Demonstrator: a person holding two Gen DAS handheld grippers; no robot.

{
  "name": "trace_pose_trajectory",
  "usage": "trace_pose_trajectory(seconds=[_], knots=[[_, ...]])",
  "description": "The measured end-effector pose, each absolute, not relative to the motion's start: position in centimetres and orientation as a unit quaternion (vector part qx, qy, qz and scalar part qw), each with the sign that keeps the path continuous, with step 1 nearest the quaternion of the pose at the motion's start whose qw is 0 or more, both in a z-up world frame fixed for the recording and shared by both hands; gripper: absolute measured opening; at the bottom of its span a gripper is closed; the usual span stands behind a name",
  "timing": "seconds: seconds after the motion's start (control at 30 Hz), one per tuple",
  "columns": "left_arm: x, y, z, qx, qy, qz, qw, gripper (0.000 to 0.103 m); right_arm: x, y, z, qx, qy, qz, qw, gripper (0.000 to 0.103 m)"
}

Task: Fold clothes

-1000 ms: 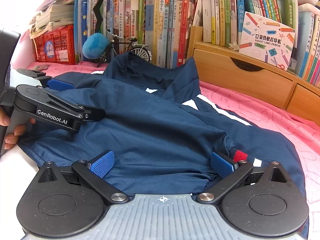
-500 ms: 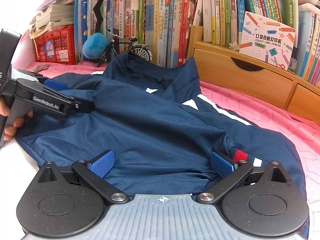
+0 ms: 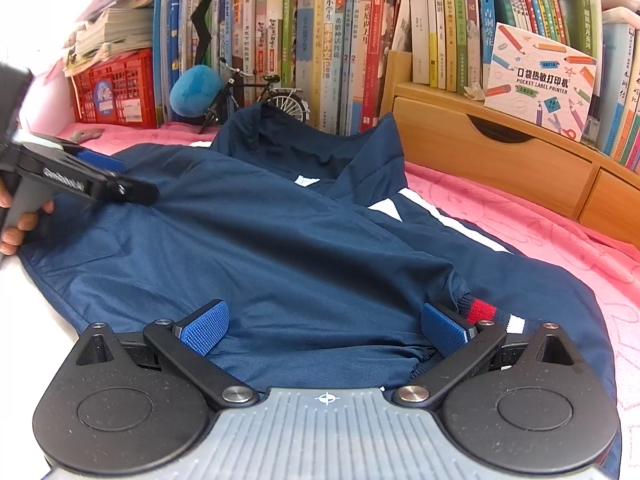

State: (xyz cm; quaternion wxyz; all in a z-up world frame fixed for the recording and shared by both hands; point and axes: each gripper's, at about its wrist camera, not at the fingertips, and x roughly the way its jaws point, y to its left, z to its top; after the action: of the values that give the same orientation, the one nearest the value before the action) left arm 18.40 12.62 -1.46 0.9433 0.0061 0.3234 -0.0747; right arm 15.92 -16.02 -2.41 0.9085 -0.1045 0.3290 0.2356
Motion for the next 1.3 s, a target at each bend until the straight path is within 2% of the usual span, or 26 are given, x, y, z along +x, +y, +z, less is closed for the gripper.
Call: trace_pose_trajectory(seconds=[0.17, 0.27, 0.53, 0.67, 0.8, 1.03, 1.3], knots=[[11.7, 12.5, 1.9, 0.05, 0.264, -0.079, 0.96, 0.098, 15.4, -15.8, -2.2, -0.117, 0.322, 0.227, 0.912, 0.103], [6.5, 12.5, 3.5, 0.072, 0.233, -0.089, 0.966, 0.102, 13.5, -15.5, -1.1, -0.136, 0.314, 0.219, 0.914, 0.103], [-6.2, 13.1, 5.2, 0.079, 0.194, -0.106, 0.972, 0.103, -1.4, -18.9, 3.5, -0.152, 0.191, 0.266, 0.933, 0.103], [-10.6, 12.3, 4.5, 0.087, 0.187, -0.102, 0.973, 0.103, -8.7, -20.5, 3.4, -0.146, 0.187, 0.255, 0.937, 0.103], [-13.3, 10.5, 3.2, 0.081, 0.205, -0.112, 0.969, 0.103, -14.3, -21.4, 2.5, -0.146, 0.199, 0.232, 0.941, 0.103], [-16.4, 5.0, 0.8, 0.082, 0.286, -0.1, 0.949, 0.103, -20.3, -20.4, 0.8, -0.143, 0.213, 0.198, 0.946, 0.103], [-19.1, 2.6, -1.2, 0.004, 0.366, -0.063, 0.928, 0.103, -24.0, -18.8, -0.4, -0.075, 0.236, 0.185, 0.951, 0.103]])
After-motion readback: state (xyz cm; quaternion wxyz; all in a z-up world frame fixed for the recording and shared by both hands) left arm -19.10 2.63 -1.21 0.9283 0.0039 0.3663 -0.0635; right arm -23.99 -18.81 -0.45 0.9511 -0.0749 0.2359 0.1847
